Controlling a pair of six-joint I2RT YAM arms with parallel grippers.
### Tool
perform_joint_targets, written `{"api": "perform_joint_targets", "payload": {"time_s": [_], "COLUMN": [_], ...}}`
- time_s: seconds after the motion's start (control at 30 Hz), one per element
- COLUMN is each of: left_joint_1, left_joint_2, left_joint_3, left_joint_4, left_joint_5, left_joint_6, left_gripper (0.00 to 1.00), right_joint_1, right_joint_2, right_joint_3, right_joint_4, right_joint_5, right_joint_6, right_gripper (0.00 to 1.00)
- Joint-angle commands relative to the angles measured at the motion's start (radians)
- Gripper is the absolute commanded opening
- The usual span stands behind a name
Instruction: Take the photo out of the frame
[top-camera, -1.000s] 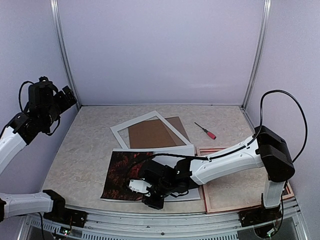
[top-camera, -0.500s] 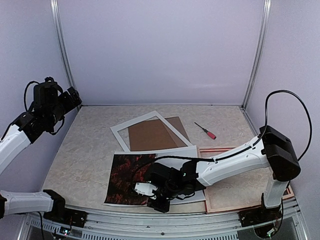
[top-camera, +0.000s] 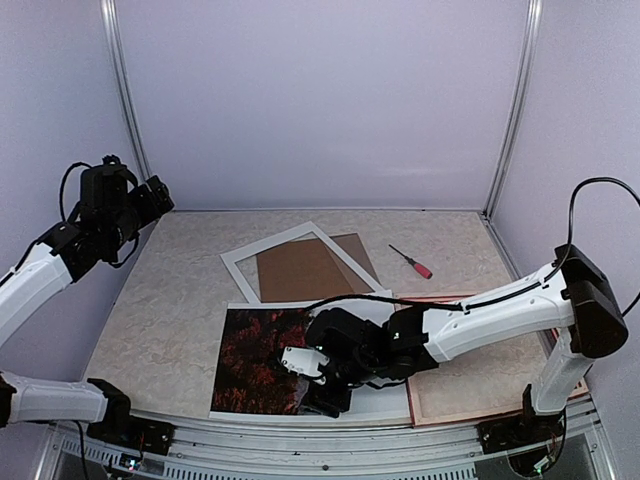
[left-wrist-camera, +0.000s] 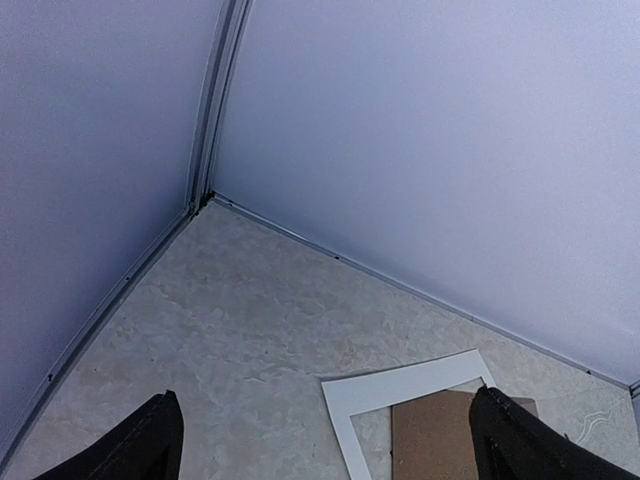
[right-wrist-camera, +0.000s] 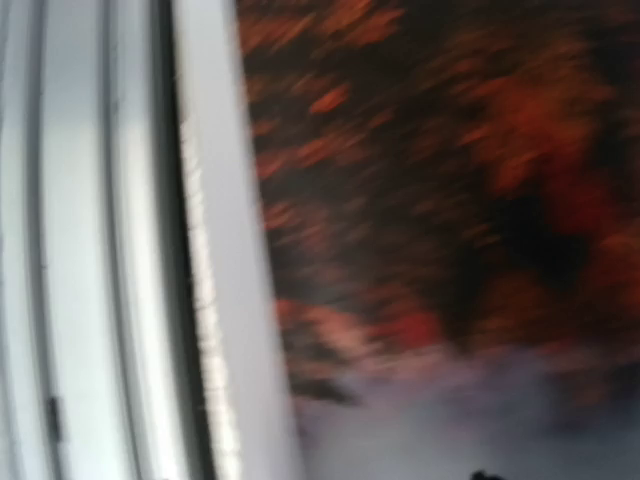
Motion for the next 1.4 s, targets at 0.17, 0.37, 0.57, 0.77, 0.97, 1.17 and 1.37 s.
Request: {"api": "perform_joint_targets", "payload": {"time_s": [0.17,0.37,0.57,0.77,0.97,1.17,1.37], "left_joint_1": [-0.022,-0.035,-0.054,-0.024,0.033,0.127,0.224], "left_joint_2": [0.004,-0.018,-0.012,0.065,0.146,0.217,0.353], "left_joint_3": [-0.094,-0.254,-0.447,-0.517,-0.559,-0.641,-0.695], "left_joint_4": [0.146,0.375,0.69,0.805,0.902,1.074,1.284], "left_joint_5": [-0.094,-0.144,-0.204,-0.183,-0.136,0.019,0.169], "left_joint_6": [0.065,0.205,0.398,0.433,0.457,0.489,0.489], "left_gripper": [0.99,0.99,0.99,0.99,0.99,0.99,0.99], "right_joint_1": [-0.209,-0.446,-0.653,-0.916,-1.059,-1.112,-1.182], "right_joint_2": [-0.205,-0.463,-0.707,-0.782,-0.772,-0.649,-0.432], "right_joint_3": [0.009,-0.171,-0.415,-0.569,-0.76,-0.908,-0.916], "right_joint_4": [0.091,0.306,0.582,0.622,0.844,1.183,1.39], "right_joint_5": [0.22,0.474,0.746,0.674,0.582,0.507,0.424], "right_joint_6": [-0.049,-0.045,-0.127,-0.033,-0.039,-0.126,-0.097], "right_gripper": [0.79,0.85,0.85,0.86,0.86,0.89,0.92]}}
